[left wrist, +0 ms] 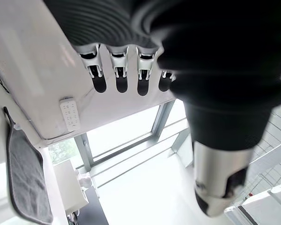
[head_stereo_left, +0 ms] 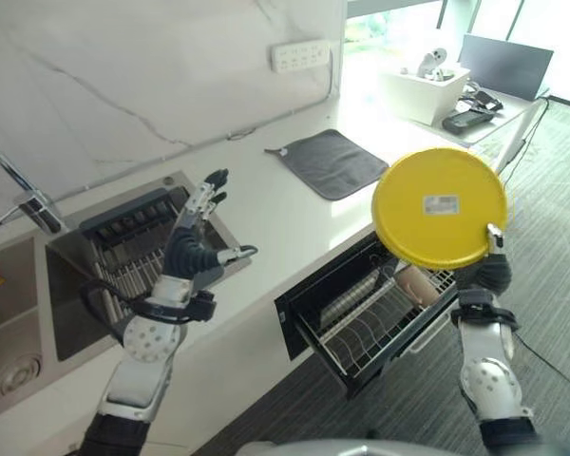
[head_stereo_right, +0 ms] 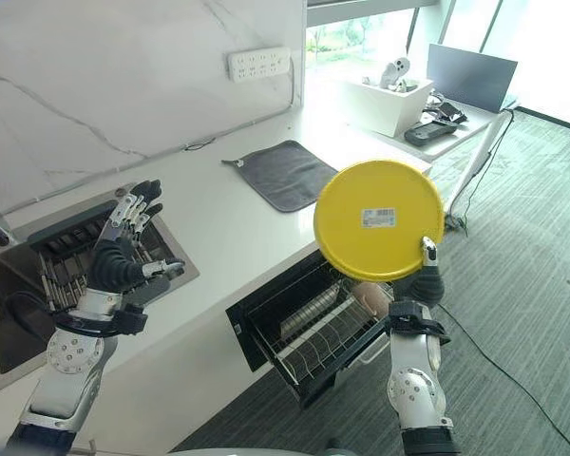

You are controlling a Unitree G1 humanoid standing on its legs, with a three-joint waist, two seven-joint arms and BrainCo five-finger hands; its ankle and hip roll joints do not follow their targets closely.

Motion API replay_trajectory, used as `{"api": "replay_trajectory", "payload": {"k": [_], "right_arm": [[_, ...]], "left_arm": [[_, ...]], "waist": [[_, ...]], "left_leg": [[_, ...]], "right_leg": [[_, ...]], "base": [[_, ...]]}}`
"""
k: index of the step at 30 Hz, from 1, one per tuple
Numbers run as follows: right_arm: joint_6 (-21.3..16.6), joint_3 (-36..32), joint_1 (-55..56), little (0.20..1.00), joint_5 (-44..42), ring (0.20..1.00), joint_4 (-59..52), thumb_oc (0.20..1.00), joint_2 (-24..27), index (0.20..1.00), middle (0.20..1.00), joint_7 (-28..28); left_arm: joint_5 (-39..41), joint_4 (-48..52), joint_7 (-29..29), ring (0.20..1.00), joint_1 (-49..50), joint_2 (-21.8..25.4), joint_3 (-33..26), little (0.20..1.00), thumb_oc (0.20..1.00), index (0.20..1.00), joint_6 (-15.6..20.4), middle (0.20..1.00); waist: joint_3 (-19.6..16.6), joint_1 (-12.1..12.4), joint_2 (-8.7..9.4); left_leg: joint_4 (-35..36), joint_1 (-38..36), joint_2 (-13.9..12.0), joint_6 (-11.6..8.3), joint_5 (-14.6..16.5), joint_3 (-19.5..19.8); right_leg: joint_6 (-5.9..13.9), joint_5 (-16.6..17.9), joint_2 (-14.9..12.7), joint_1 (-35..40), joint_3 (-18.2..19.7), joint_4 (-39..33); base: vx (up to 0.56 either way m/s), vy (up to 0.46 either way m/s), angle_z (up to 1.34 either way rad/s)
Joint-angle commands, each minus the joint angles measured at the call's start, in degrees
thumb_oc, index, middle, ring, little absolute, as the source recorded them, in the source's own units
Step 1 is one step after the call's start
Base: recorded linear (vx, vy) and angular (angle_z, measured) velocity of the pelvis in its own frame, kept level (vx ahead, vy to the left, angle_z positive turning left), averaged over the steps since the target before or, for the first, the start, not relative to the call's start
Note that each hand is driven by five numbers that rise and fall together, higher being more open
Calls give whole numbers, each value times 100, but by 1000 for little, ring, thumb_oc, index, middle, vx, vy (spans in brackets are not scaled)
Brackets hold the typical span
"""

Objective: Place the dishes in the dishwasher.

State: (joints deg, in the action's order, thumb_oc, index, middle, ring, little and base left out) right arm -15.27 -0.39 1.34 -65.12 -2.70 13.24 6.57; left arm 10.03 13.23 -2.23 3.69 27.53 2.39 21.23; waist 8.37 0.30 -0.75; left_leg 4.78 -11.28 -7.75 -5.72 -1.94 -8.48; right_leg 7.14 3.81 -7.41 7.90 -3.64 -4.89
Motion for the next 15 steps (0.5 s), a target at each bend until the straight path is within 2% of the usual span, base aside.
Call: {"api": "replay_trajectory", "payload": {"k": [1, 10, 15], "right_arm": [[-89, -81, -373, 200, 477, 200, -496, 200, -54, 200, 200, -193], [-224, 174, -426, 200, 673, 200, -16, 200, -236, 200, 200, 230], [-318, 322, -318, 200, 903, 200, 265, 200, -331, 200, 200, 168]], "left_arm": [[-64, 32, -53, 1000, -335, 155, -110, 1000, 1000, 1000, 184, 1000], [-225, 98, -171, 1000, -349, 220, 43, 1000, 1000, 1000, 180, 1000], [-311, 99, -322, 1000, -267, 264, 41, 1000, 1000, 1000, 290, 1000]], "waist": [[163, -25, 264], [449, 85, 312], [621, 103, 263]], "left_leg": [[-845, 173, -128, 263, 748, 488], [-1063, 462, -67, 304, 800, 595], [-1293, 681, -18, 341, 837, 658]], "right_leg": [[150, -541, -572, 20, -440, 784], [203, -584, -557, -202, -312, 958], [180, -641, -548, -368, -251, 1154]], "base": [[0, 0, 0], [0, 0, 0], [0, 0, -1]]}}
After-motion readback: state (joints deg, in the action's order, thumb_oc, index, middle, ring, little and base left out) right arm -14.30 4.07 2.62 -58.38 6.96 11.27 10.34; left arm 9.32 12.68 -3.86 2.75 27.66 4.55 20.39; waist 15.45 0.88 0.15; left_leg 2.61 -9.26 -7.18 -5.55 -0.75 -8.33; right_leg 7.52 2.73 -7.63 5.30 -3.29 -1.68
